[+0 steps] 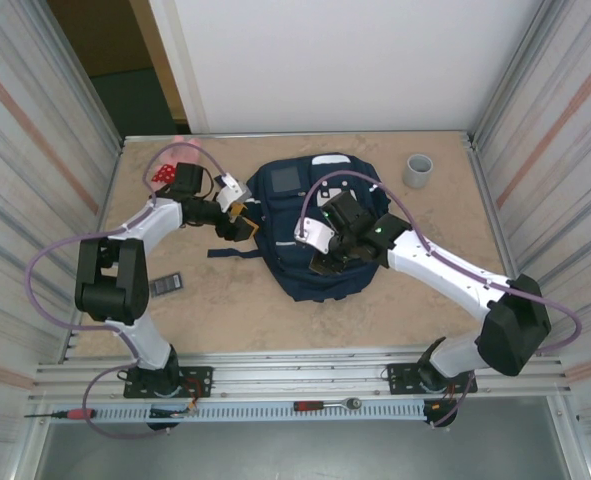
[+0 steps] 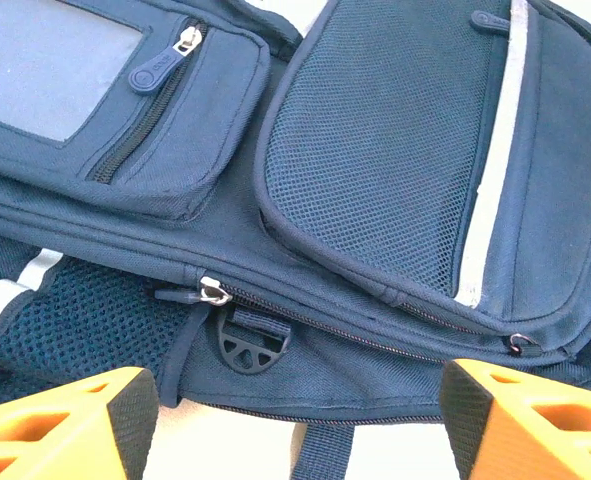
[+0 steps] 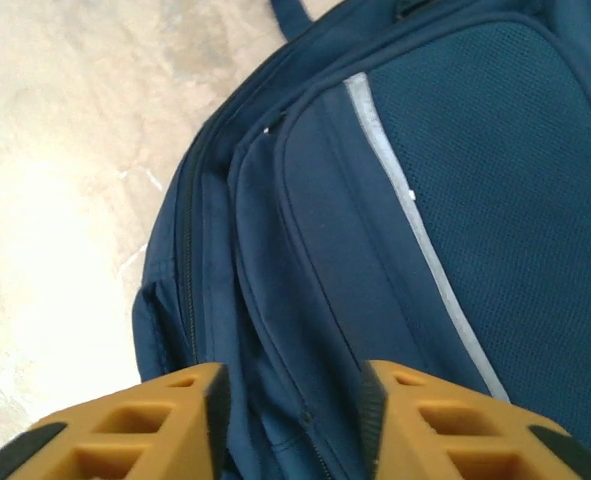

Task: Pack the student bag

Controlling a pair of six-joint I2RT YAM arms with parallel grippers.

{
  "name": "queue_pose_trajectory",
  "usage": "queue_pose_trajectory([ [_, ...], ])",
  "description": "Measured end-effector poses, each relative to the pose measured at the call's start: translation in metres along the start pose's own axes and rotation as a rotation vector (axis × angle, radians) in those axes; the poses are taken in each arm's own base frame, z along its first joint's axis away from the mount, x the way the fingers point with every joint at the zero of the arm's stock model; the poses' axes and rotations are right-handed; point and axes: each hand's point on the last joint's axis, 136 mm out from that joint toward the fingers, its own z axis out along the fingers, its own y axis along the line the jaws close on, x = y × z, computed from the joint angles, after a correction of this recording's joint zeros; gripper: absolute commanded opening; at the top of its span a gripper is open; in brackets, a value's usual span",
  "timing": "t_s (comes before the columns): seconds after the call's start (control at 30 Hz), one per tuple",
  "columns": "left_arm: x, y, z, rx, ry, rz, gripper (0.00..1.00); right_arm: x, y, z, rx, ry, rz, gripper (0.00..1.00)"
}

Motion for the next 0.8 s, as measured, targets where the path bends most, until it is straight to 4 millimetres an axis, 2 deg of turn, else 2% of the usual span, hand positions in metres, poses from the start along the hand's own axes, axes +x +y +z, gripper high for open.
queue_pose_trajectory([
  [0.13, 0.002, -0.001, 0.000, 0.000, 0.008, 0.015, 0.77, 0.017, 0.000, 0.015, -0.003, 0.070, -0.061, 0.60],
  [0.27, 0.005, 0.002, 0.000, -0.015, 0.022, 0.022, 0.78, 0.033, -0.016, 0.033, 0.034, 0.132, -0.066, 0.68],
  [0.43, 0.009, 0.002, 0.000, -0.022, 0.032, 0.018, 0.79, 0.029, -0.038, 0.045, 0.095, 0.110, -0.077, 0.73],
  [0.57, 0.009, 0.002, 0.001, -0.024, 0.032, 0.016, 0.79, 0.029, -0.041, 0.063, 0.099, 0.130, -0.136, 0.76],
  [0.8, 0.012, 0.008, 0.001, -0.053, 0.040, 0.029, 0.78, 0.030, -0.044, 0.091, 0.118, 0.167, -0.222, 0.74],
])
